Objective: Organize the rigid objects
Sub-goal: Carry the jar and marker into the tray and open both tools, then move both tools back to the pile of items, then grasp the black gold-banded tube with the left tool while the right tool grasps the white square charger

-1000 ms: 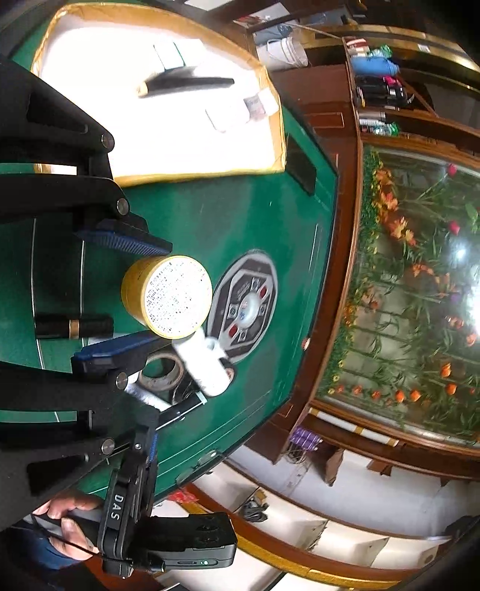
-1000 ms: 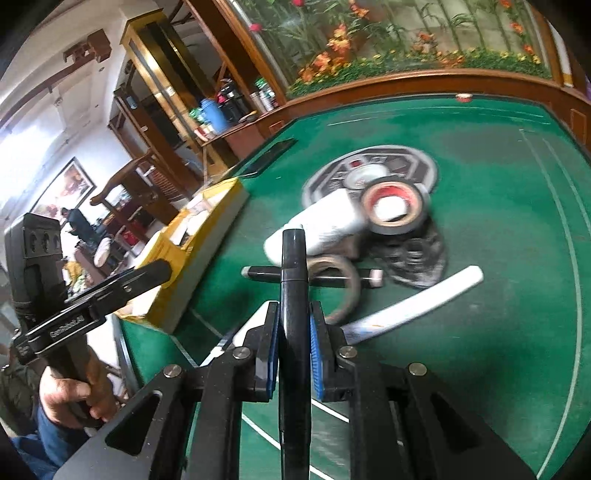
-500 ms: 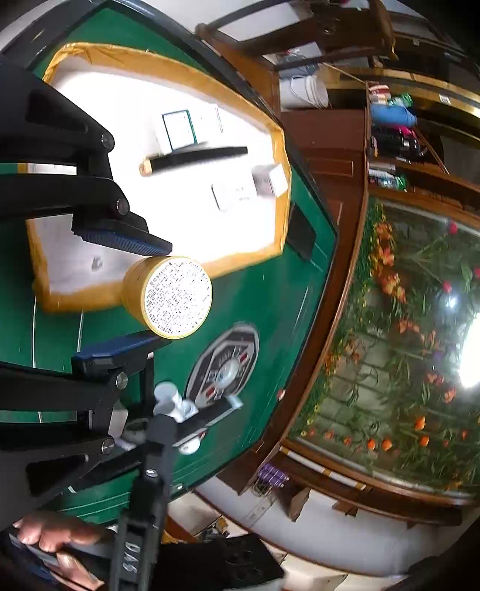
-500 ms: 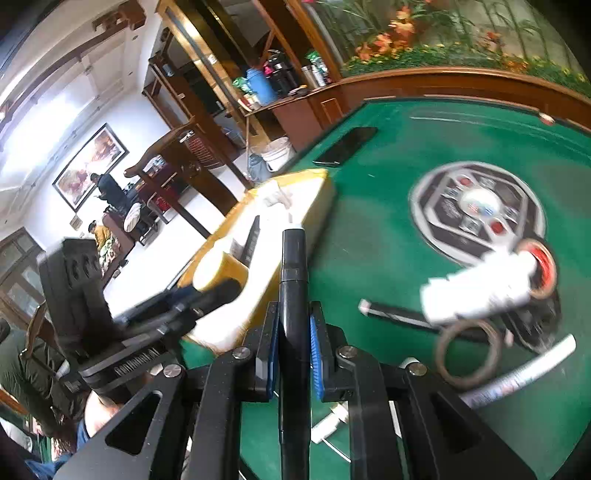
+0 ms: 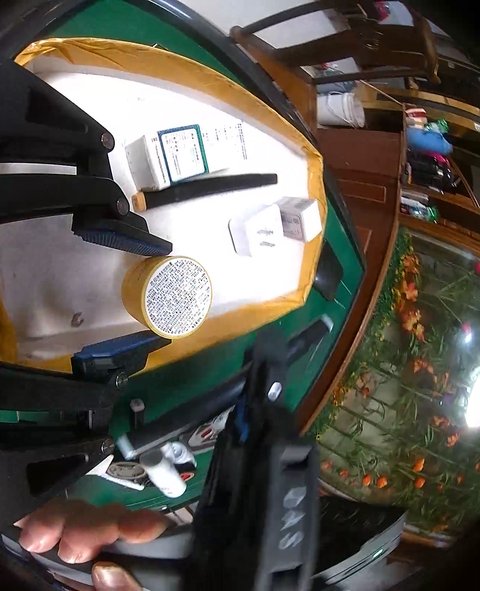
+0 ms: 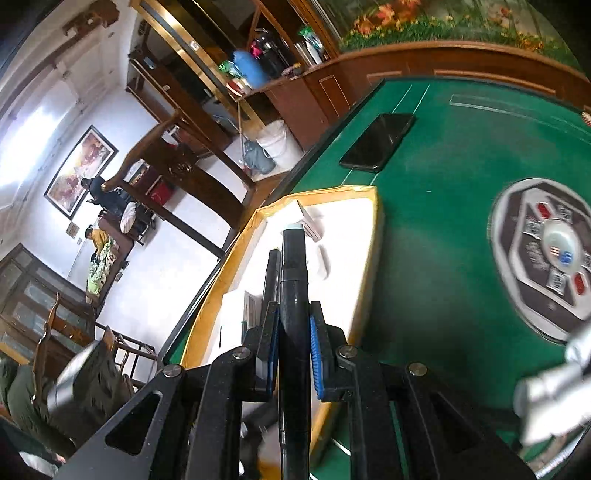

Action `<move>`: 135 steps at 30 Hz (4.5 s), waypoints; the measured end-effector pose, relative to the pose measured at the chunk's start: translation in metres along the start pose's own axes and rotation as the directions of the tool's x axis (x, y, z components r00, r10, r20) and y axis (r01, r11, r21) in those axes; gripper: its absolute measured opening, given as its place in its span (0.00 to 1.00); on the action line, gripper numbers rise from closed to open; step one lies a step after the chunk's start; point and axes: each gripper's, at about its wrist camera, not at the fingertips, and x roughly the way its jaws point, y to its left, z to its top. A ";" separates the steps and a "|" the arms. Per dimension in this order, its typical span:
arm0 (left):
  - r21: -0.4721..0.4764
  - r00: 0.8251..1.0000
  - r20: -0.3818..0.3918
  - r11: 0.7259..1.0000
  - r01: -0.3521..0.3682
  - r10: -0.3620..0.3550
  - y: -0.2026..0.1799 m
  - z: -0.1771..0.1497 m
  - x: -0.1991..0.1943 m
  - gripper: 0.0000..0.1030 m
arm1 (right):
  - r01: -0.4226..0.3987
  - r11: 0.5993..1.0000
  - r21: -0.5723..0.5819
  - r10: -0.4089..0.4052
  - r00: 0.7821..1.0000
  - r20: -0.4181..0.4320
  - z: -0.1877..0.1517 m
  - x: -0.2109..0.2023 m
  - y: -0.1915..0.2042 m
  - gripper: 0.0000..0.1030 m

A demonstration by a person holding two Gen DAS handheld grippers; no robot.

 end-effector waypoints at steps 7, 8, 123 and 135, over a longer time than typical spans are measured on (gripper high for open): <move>0.001 0.999 -0.014 0.999 -0.037 0.037 0.008 -0.001 0.003 0.43 | 0.096 0.995 0.009 -0.095 0.993 -0.069 0.027 0.060 0.009 0.14; 0.000 0.999 -0.019 0.999 -0.041 0.041 0.009 -0.001 0.005 0.43 | 0.107 0.994 0.019 -0.105 0.991 -0.084 0.030 0.066 0.008 0.14; 0.434 0.975 -0.217 0.889 0.147 -0.055 -0.148 -0.096 0.013 0.39 | 0.014 0.989 0.150 -0.037 0.987 0.157 -0.113 -0.158 -0.165 0.49; 0.408 0.980 -0.197 0.908 0.091 -0.009 -0.130 -0.097 0.008 0.24 | -0.020 0.999 0.043 0.022 0.999 -0.038 -0.131 -0.108 -0.136 0.49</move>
